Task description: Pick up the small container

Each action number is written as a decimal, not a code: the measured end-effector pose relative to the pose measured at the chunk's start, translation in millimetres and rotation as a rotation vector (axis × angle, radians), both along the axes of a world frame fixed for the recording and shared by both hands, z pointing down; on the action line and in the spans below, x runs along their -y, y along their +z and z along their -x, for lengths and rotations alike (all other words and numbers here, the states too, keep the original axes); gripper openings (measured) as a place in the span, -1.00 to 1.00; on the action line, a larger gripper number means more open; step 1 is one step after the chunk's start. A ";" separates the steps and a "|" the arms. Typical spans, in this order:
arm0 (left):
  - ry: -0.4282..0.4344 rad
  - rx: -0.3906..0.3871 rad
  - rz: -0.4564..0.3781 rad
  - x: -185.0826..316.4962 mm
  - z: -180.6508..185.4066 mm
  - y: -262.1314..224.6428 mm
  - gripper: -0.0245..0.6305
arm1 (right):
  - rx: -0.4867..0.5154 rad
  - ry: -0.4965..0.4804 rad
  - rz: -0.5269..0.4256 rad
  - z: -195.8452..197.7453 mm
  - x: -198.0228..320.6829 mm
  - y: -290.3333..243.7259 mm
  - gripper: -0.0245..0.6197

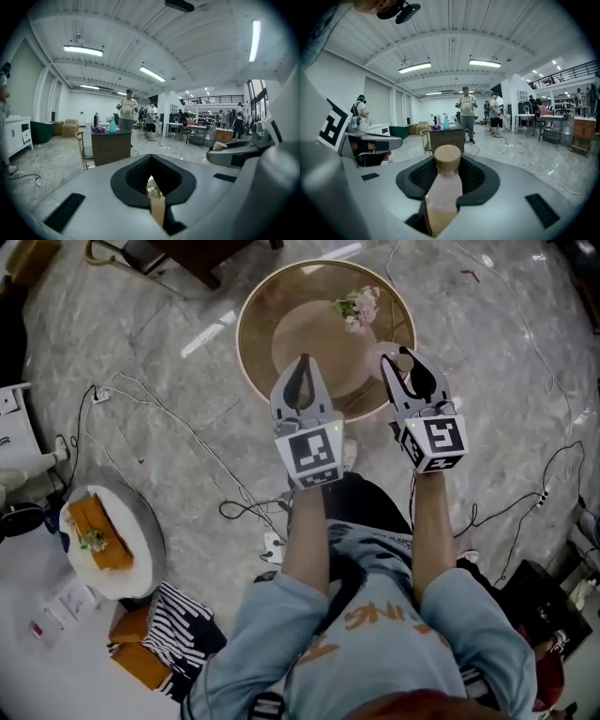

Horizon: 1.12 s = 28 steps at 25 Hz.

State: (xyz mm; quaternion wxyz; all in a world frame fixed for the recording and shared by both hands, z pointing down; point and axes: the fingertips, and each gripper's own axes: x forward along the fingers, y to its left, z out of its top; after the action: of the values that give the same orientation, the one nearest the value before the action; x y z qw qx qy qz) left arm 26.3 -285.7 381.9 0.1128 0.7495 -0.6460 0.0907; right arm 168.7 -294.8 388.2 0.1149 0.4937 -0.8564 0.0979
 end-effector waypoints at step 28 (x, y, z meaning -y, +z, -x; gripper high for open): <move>0.075 0.002 -0.264 -33.6 -36.4 -187.0 -0.85 | 0.083 -0.018 -0.261 -29.5 -36.7 -188.5 -0.46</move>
State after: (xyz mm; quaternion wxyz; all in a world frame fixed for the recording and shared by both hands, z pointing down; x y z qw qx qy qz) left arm 62.8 -252.1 194.9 0.0095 0.7812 -0.6241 0.0097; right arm 198.2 -258.1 199.8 0.0153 0.4921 -0.8704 0.0050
